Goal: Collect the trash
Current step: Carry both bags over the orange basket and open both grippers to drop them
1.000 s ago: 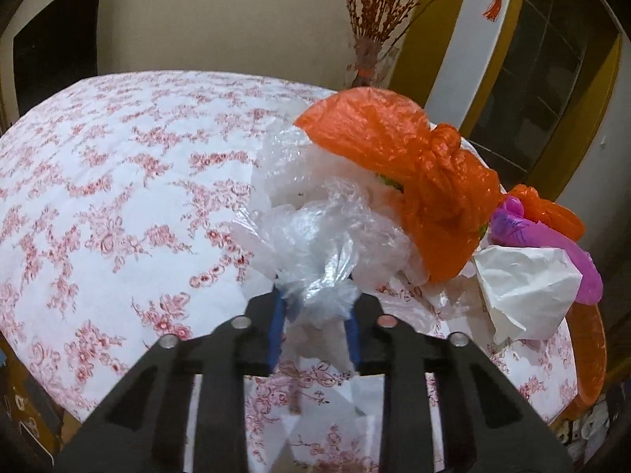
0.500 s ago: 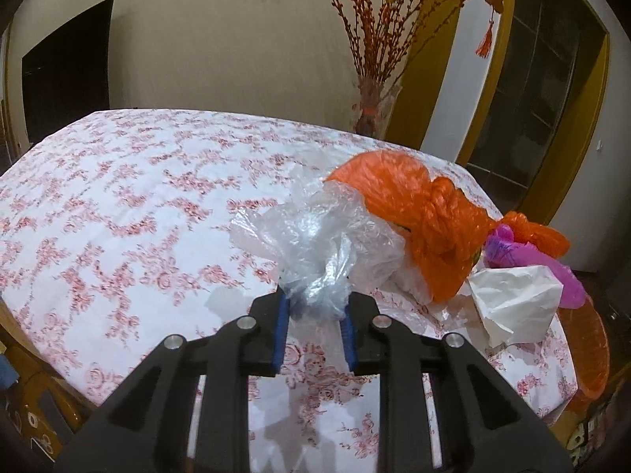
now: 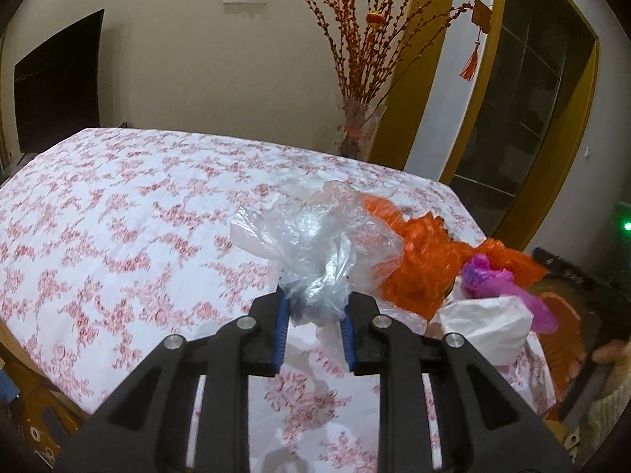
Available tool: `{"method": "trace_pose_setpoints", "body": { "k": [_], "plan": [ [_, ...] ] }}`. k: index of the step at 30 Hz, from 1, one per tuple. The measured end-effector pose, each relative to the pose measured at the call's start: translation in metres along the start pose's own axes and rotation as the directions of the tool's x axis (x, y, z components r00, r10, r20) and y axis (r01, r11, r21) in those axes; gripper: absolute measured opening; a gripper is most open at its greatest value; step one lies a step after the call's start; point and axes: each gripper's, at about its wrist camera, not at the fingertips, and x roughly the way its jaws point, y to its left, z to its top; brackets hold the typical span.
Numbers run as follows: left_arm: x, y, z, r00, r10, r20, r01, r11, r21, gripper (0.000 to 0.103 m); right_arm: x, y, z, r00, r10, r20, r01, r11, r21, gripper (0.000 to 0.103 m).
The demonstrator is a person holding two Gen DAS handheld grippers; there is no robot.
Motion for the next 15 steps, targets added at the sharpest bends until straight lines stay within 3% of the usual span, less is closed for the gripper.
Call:
{"method": "trace_pose_setpoints", "body": {
  "k": [1, 2, 5, 6, 15],
  "plan": [
    [0.001, -0.003, 0.004, 1.0, -0.002, 0.003, 0.002, 1.0, 0.006, 0.023, 0.009, 0.002, 0.0, 1.0, -0.002, -0.024, 0.001, 1.0, -0.016, 0.064],
    [0.001, -0.006, 0.006, 1.0, -0.005, 0.005, 0.005, 1.0, 0.01, 0.023, 0.017, 0.004, -0.001, 0.999, -0.005, -0.048, 0.004, 1.0, -0.031, 0.054],
    [0.003, -0.016, 0.014, 1.0, -0.016, 0.008, 0.016, 1.0, 0.027, 0.023, 0.032, 0.005, -0.005, 0.996, -0.017, -0.092, 0.012, 0.999, -0.048, 0.011],
    [0.004, -0.02, 0.017, 1.0, -0.021, 0.011, 0.02, 0.999, 0.034, 0.023, 0.032, 0.004, -0.005, 0.996, -0.007, -0.092, 0.003, 0.999, -0.038, 0.007],
    [0.021, -0.071, 0.033, 0.994, -0.107, -0.007, 0.108, 0.99, 0.096, 0.023, -0.012, -0.02, 0.011, 0.997, 0.04, 0.059, -0.041, 0.999, 0.019, 0.003]
  ]
}}
